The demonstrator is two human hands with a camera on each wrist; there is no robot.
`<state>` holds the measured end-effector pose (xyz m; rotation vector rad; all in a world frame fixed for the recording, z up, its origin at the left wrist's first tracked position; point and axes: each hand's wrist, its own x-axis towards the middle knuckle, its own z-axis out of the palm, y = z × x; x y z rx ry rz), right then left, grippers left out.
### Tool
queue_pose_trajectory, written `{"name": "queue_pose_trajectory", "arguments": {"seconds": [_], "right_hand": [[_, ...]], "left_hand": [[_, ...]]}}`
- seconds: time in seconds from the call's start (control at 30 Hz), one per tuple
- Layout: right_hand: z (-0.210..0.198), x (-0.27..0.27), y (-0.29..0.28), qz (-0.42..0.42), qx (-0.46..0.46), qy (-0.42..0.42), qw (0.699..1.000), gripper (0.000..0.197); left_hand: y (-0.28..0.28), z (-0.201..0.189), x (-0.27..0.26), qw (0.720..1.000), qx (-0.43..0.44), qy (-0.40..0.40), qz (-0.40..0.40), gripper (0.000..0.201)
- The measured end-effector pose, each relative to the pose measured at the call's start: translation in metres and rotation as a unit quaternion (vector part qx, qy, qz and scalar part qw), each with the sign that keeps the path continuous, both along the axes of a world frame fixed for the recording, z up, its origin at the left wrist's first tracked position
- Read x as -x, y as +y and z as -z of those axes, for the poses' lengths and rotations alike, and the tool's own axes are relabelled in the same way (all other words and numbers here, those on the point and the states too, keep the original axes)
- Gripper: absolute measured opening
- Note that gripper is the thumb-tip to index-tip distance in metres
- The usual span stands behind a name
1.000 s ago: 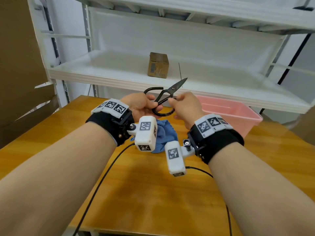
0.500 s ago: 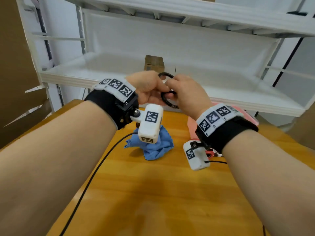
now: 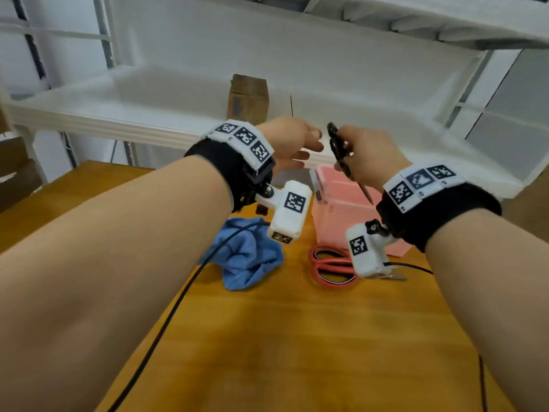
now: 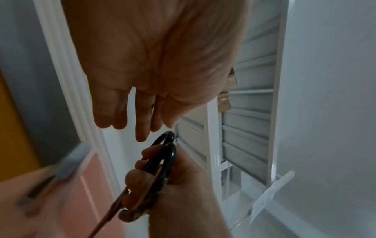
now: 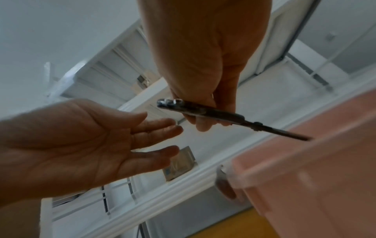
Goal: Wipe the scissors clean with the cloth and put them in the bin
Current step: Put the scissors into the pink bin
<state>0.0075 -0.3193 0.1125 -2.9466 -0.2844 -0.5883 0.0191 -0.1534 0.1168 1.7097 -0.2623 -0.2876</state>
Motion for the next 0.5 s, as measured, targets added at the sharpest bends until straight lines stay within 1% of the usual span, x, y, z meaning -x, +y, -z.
{"name": "queue_pose_trajectory", "arguments": {"seconds": [0.07,0.13,0.23,0.33,0.4,0.5], "right_hand": [[0.013,-0.010,-0.005,0.022,0.014,0.033,0.999,0.021],[0.023,-0.018,-0.009,0.046,0.030,0.053,0.997,0.018],[0.034,-0.025,-0.014,0.072,0.060,0.079,0.992,0.021],[0.043,-0.029,-0.020,0.099,0.088,0.128,0.983,0.023],[0.047,-0.034,-0.023,0.124,0.096,0.169,0.973,0.026],[0.048,-0.041,-0.025,0.145,0.077,0.206,0.965,0.026]], "left_hand": [[-0.006,0.012,-0.008,0.998,-0.066,-0.022,0.005,0.035],[-0.010,0.020,-0.014,0.995,-0.099,-0.034,0.008,0.039],[-0.012,0.026,-0.019,0.986,-0.153,-0.060,0.025,0.046],[-0.014,0.031,-0.020,0.971,-0.216,-0.090,0.050,0.044],[-0.015,0.036,-0.022,0.972,-0.216,-0.076,0.055,0.039],[-0.018,0.040,-0.023,0.982,-0.179,-0.052,0.038,0.034]]}}
